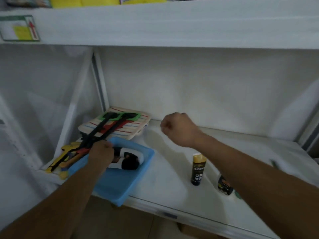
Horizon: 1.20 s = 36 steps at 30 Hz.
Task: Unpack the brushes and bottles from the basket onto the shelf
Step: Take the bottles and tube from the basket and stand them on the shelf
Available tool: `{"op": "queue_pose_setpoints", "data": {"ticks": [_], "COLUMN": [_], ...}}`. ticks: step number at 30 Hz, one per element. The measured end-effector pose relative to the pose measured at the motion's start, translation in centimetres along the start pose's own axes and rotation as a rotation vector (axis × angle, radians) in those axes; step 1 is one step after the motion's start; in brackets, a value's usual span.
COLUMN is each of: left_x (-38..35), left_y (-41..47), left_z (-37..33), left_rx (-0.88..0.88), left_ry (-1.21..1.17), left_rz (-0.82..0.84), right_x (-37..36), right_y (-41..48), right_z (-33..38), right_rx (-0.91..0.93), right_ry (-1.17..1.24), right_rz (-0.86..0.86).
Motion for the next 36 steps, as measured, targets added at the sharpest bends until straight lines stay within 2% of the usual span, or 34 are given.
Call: {"op": "queue_pose_setpoints", "data": {"ticks": [3,8,12,16,19,23,27,30,33,36], "left_x": [0.5,-0.7,-1.6,-1.1,0.1,3.0,3.9,1.0,-4.2,-10.6], "left_y": [1.2,3.0,3.8,3.6,3.0,2.4,1.6,0.8,0.3,0.7], "left_z": [2.6,3.9,5.0,5.6,5.2,3.4,-1.0,-5.3,-9.8,-12.3], "left_rx": [-0.042,-0.195,-0.25,-0.295,-0.278,-0.298,-0.355,-0.404,-0.484,-0.526], "left_ry": [0.467,0.67,0.948,1.045,0.939,0.667,0.033,-0.328,-0.387,-0.433], "left_rz": [0.155,0.399,0.396,0.461,0.502,0.497,0.45,0.524,0.547,0.566], "right_x": [-5.7,-13.2,-15.2,-16.5,-16.3,-11.0,-1.5,4.4,7.8,7.5], "right_y": [4.0,8.0,9.6,10.3,10.1,9.4,6.6,2.3,-2.4,-6.3], "right_z": [2.5,3.8,4.9,5.6,5.8,4.7,0.7,-4.5,-11.1,-17.5], "right_rx": [0.019,-0.038,-0.058,-0.099,-0.134,-0.194,-0.202,-0.2,-0.212,-0.362], "right_ry": [-0.023,-0.175,-0.314,-0.468,-0.428,-0.005,0.547,0.824,0.867,0.812], "right_rz": [0.138,0.359,0.398,0.448,0.436,0.333,0.134,-0.026,-0.116,-0.141]}}
Point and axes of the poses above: each hand's wrist, its own y-axis towards the middle knuckle, its own x-axis out of the back of the hand, z = x × y, the point moved 2 cm from there along y, towards the middle knuckle, and after that the axes turned 14 degrees about z, right-handed, at the moved point
